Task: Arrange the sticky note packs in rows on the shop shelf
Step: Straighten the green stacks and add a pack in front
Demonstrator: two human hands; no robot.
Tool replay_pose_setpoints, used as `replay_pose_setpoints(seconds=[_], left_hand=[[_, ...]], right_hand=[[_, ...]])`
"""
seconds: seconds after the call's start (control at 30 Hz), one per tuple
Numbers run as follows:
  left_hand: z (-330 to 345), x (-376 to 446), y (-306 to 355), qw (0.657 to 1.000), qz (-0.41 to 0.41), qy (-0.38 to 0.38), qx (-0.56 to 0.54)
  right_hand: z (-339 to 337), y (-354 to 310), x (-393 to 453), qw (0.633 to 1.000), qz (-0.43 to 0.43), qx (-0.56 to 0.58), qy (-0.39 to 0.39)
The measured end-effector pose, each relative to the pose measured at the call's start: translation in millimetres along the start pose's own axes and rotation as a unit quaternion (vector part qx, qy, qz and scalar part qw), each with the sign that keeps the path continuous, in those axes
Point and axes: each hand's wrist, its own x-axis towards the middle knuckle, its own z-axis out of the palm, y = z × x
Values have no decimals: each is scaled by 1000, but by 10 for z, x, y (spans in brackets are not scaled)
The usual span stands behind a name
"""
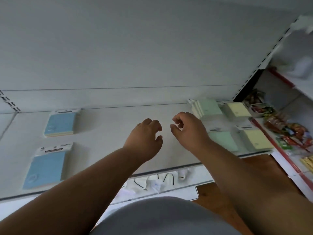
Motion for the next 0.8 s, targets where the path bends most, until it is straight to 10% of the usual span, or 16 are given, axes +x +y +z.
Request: replay_pose_setpoints(seconds=[0.3, 0.47, 0.8], left_hand=[[680, 679, 794, 995, -66, -30, -62], [885, 1169, 1001, 907, -274, -105, -301], [891, 1469, 1104, 823, -397, -65, -401]], right_hand=[[-510, 1118, 623, 994, 60, -87, 38], [-524, 1404, 889, 977, 203, -48, -49], [-293, 1411, 1031, 941, 259, 202, -77]])
